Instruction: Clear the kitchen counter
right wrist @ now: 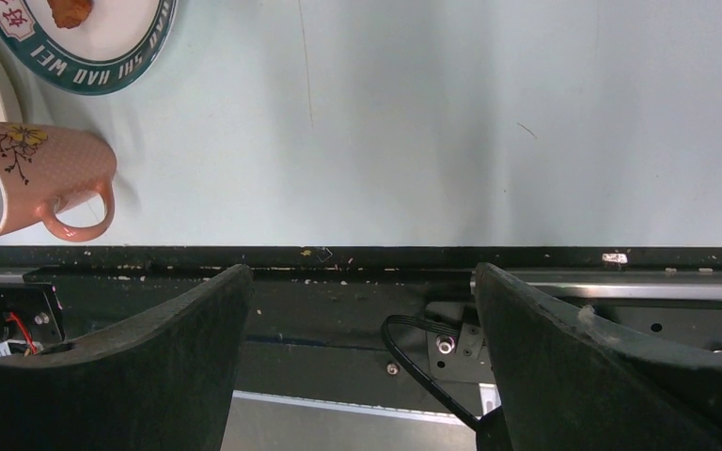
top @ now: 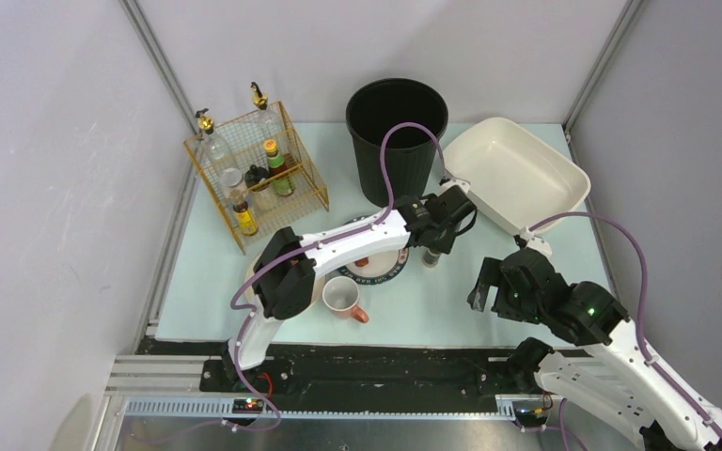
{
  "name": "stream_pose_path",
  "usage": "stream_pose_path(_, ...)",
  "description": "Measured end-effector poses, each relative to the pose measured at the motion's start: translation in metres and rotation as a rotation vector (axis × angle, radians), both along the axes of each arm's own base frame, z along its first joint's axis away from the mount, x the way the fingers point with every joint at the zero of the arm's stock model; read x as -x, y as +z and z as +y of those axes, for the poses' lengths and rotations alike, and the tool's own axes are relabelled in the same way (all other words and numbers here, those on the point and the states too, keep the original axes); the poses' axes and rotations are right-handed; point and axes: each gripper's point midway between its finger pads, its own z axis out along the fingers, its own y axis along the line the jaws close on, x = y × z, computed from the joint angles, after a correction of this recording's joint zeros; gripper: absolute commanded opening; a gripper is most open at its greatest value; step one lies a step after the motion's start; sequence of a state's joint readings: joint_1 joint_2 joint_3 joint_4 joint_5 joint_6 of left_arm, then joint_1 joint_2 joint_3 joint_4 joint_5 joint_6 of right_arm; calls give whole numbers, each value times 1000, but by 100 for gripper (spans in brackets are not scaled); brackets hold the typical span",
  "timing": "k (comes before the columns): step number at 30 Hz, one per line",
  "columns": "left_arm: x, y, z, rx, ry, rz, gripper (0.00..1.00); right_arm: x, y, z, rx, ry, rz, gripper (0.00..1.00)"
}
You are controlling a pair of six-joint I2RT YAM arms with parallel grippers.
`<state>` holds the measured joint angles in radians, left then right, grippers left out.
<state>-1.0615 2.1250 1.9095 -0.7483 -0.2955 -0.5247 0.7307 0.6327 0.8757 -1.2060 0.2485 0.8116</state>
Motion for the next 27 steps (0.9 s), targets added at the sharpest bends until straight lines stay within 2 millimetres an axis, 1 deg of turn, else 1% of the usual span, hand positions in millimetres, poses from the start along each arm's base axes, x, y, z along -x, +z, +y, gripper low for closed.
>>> stream_pose_path(1,0,0,0,0,0,-2,28,0,-1,0,0,1,2,92)
stream_pose_path(2,-1,0,0,1,2,-6,32,1,-1,0,1,1,4,92)
stream_pose_path(3,-1,0,-1,1,3,-9,41,1,-2,0,1,2,5,92)
stream_pose_path(4,-2,0,-1,1,5,-12,45,1,-2,0,2,2,5,92)
stream_pose_path(5,-2,0,0,1,6,-14,52,1,-2,0,2,2,6,92)
stream_pose_path(8,-2,-1,0,-5,6,-16,60,1,-2,0,0,2,5,92)
stream_pose_path(10,-1,-5,3,-20,7,-12,63,1,-2,1,-2,3,5,92)
stream_pose_path(15,0,-9,8,-40,13,-8,66,1,-3,1,-4,6,8,92)
stream_pose_path(19,0,-9,9,-43,15,-12,62,1,-3,2,-6,6,8,92)
stream_pose_path(23,-1,-9,10,-46,18,-16,62,2,-3,2,-8,8,9,92)
stream_pose_path(27,-1,-9,10,-48,16,-17,58,2,-3,3,-12,11,13,92)
